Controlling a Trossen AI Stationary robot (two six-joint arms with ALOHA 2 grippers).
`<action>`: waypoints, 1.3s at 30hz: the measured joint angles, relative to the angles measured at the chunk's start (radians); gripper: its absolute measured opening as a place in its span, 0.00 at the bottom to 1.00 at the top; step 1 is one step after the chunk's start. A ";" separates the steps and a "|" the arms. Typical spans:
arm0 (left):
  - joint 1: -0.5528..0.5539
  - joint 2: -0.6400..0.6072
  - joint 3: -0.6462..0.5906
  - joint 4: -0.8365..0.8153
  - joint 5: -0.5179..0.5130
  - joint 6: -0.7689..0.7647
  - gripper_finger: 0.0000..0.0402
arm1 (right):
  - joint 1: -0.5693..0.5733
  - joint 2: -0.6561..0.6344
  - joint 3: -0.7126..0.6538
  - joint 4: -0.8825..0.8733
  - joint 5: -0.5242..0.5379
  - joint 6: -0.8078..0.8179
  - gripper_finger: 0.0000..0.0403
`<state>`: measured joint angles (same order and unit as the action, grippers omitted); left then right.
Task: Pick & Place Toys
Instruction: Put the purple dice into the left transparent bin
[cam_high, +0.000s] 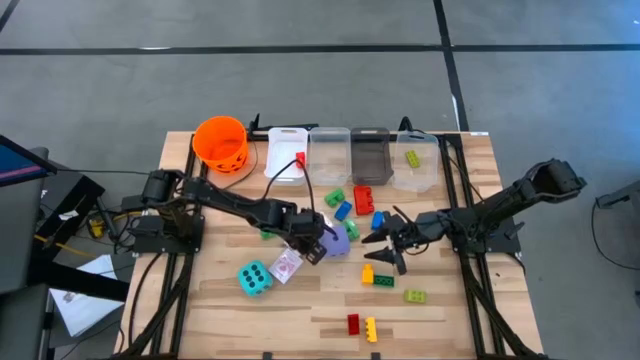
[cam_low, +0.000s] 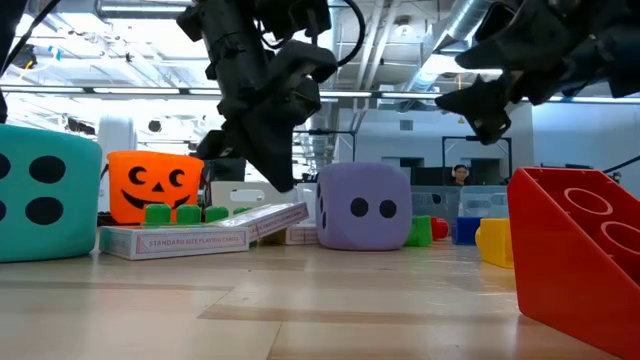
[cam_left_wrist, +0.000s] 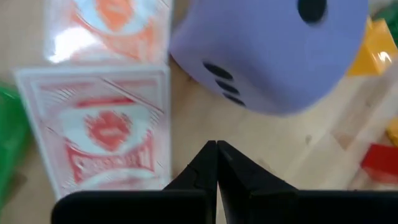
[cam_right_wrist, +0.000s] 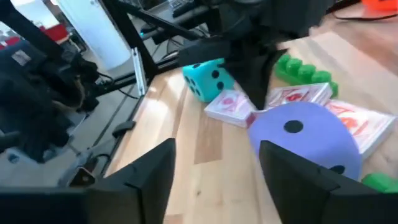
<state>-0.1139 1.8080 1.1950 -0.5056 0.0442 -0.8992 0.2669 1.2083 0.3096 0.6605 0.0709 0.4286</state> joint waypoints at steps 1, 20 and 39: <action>-0.006 0.000 0.000 0.000 0.016 -0.005 0.00 | -0.008 0.000 0.000 0.000 -0.001 -0.014 0.60; -0.173 0.000 0.000 0.000 0.038 -0.090 0.00 | -0.160 0.008 0.000 -0.190 0.006 0.033 0.83; -0.395 0.000 0.000 0.020 -0.102 -0.299 0.00 | -0.195 0.003 0.000 -0.270 -0.156 0.220 0.98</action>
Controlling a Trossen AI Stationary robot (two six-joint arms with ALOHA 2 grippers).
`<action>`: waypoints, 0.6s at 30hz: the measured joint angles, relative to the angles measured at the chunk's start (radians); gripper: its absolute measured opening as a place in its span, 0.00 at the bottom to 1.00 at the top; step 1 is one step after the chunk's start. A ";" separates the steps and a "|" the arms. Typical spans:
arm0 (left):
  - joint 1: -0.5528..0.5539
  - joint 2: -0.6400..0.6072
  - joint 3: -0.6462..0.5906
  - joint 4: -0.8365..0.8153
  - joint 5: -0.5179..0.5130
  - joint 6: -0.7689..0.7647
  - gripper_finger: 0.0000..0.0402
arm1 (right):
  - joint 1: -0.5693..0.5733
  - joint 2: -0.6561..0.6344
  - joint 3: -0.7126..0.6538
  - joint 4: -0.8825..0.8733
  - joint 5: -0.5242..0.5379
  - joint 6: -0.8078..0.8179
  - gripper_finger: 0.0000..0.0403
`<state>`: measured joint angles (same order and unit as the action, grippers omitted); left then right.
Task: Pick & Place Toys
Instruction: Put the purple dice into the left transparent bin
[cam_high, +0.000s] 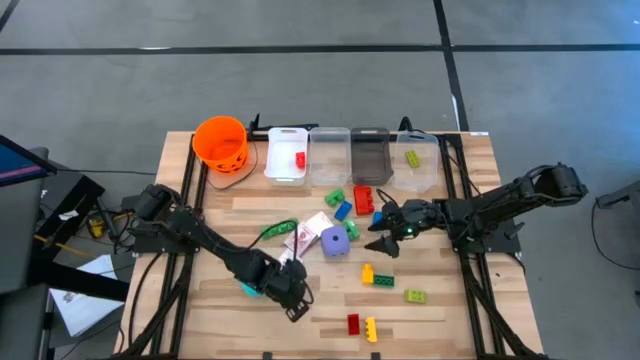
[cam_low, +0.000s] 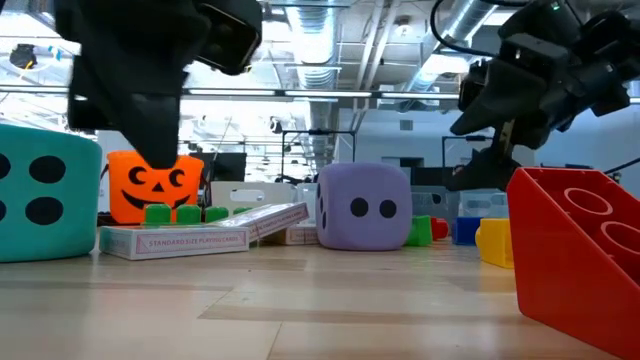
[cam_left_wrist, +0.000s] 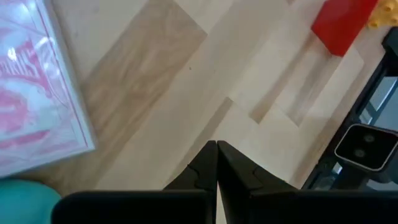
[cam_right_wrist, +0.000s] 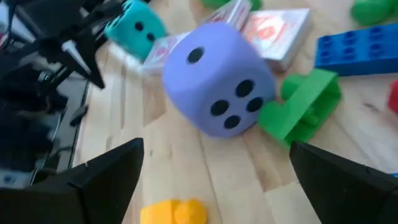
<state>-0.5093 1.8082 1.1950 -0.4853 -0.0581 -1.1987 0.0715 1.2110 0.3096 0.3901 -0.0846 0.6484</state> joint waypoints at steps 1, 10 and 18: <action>-0.007 0.000 0.000 0.000 -0.011 -0.013 0.00 | 0.000 0.000 0.000 0.003 -0.008 -0.009 0.99; -0.020 0.000 0.000 0.000 -0.189 -0.156 0.00 | 0.000 0.000 0.000 0.012 -0.117 -0.183 0.99; -0.015 0.000 0.000 0.019 -0.458 -0.175 0.00 | -0.001 0.000 0.000 -0.013 -0.097 -0.389 0.99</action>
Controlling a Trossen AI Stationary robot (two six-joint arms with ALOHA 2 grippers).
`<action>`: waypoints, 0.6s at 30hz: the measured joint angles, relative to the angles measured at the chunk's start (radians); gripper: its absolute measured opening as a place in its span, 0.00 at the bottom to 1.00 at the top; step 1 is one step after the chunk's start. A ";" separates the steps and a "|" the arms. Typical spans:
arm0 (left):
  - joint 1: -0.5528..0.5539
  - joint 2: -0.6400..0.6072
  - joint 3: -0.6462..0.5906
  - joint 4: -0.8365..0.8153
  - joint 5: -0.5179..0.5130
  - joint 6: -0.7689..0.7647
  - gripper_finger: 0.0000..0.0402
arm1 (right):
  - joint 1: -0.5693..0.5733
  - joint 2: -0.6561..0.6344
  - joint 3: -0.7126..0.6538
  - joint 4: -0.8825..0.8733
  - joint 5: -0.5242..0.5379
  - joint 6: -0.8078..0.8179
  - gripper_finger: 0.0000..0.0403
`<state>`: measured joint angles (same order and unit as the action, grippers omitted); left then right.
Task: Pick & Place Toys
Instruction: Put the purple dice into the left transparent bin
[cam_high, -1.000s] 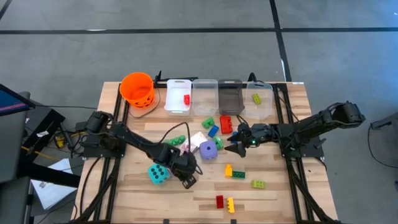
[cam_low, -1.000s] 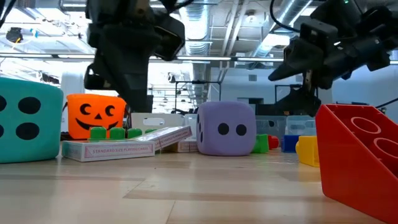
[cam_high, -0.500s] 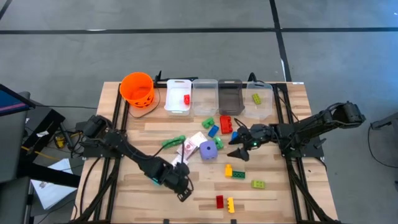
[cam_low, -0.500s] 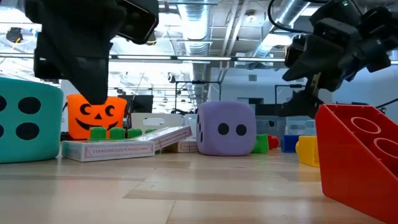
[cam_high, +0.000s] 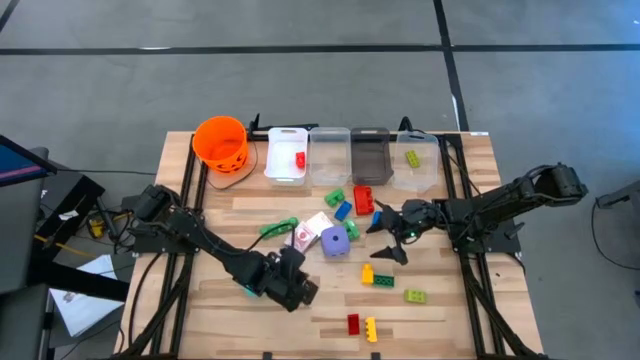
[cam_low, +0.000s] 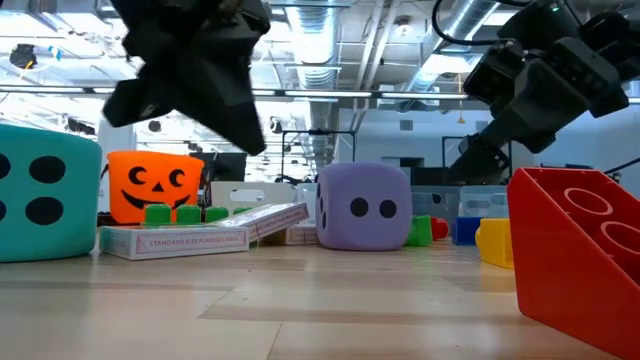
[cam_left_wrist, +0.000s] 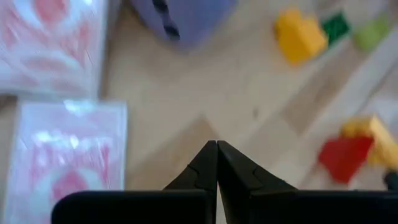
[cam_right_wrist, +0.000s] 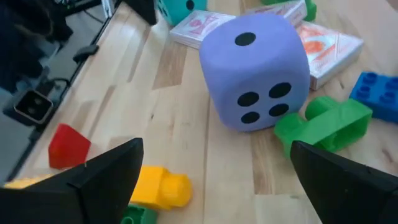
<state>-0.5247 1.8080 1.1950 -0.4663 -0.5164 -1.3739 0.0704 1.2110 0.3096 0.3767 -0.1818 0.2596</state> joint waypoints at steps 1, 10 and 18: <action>0.000 0.000 0.000 0.002 -0.036 0.000 0.00 | 0.000 0.000 0.000 0.000 0.000 -0.027 0.99; 0.004 0.000 0.000 -0.004 -0.199 0.008 0.00 | -0.014 0.000 0.000 0.047 0.079 -0.085 0.99; 0.010 0.000 0.000 -0.005 -0.260 0.118 0.00 | -0.061 0.015 0.000 0.197 0.161 -0.102 0.99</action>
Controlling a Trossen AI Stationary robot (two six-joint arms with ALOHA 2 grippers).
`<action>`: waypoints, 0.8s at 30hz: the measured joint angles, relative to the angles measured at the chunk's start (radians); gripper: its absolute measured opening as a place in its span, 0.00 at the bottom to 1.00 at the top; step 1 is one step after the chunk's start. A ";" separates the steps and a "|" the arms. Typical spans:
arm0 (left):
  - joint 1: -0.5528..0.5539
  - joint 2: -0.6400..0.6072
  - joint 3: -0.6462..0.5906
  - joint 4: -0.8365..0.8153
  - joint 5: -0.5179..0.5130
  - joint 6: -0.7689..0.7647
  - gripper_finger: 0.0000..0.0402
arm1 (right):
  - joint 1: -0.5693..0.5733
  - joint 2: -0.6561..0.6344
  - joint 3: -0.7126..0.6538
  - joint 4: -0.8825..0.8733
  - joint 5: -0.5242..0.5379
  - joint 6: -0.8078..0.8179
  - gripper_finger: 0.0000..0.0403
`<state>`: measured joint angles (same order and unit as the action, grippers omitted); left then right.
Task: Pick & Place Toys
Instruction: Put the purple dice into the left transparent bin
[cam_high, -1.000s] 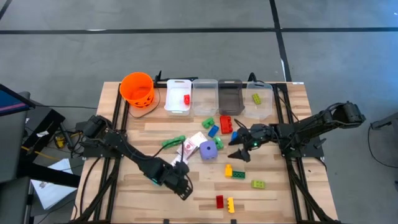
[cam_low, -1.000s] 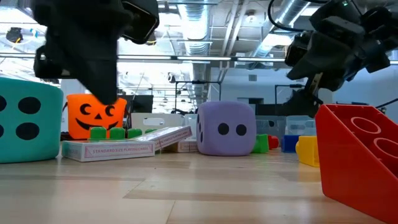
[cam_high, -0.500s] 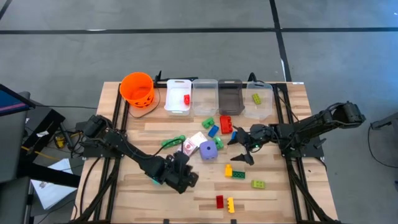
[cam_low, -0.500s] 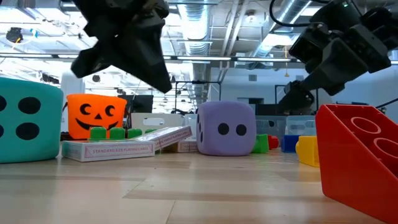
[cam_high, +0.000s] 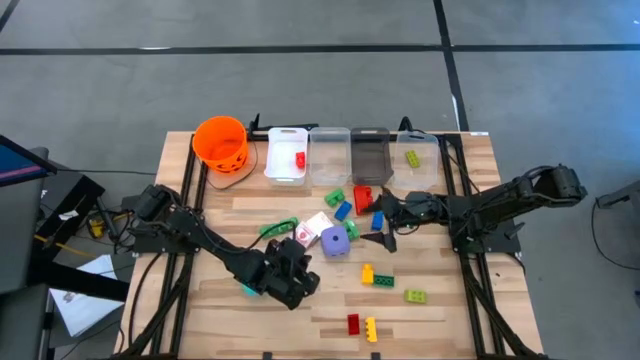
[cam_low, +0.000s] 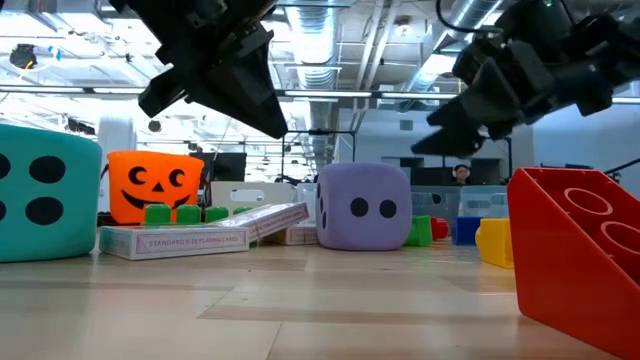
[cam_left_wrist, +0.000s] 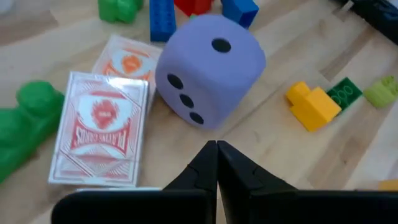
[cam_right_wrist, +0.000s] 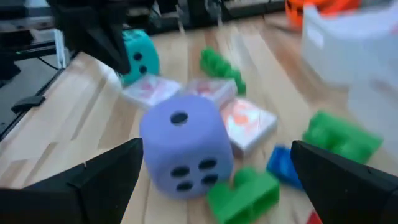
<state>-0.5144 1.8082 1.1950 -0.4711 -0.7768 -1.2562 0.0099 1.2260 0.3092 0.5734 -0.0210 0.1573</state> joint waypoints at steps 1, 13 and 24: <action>0.003 0.000 0.000 0.000 -0.016 0.001 0.00 | 0.002 0.005 0.000 0.030 0.000 -0.018 0.99; 0.055 0.000 0.000 0.029 -0.119 0.003 0.00 | 0.002 0.049 0.000 0.092 0.071 -0.061 0.99; 0.097 0.000 0.000 0.054 -0.114 0.003 0.00 | 0.014 0.281 0.000 0.326 0.016 -0.115 0.99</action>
<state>-0.4176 1.8081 1.1950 -0.4176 -0.8907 -1.2533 0.0237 1.5065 0.3096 0.8998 -0.0046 0.0424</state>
